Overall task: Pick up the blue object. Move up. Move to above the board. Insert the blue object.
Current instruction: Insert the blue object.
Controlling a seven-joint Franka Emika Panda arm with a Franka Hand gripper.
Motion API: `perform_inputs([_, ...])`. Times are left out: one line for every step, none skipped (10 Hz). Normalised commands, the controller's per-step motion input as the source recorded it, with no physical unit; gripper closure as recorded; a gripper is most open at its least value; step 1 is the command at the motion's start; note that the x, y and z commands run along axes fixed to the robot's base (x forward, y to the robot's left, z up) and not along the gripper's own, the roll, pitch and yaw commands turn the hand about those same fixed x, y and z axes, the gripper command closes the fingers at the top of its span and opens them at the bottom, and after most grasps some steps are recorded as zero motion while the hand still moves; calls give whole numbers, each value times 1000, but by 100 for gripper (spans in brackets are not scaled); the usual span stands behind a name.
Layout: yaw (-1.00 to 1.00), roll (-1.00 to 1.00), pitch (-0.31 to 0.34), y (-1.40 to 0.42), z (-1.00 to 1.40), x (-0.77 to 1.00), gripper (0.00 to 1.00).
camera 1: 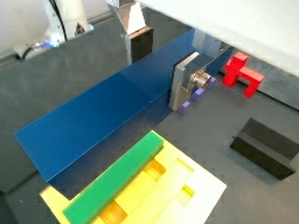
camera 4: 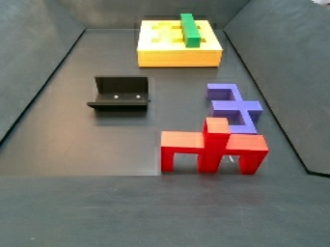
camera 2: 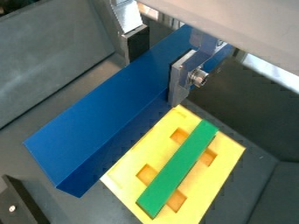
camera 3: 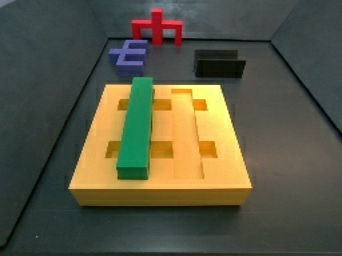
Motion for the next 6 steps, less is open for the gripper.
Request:
perform_inputs([57, 253, -120, -240, -686, 269, 100])
perform_inputs([83, 269, -116, -249, -651, 283, 100])
perform_inputs([89, 239, -117, -303, -700, 294, 100])
perform_inputs([54, 223, -79, -311, -749, 303, 100])
perform_inputs([26, 201, -40, -231, -734, 323, 100])
perform_inputs([9, 190, -19, -229, -706, 354, 100])
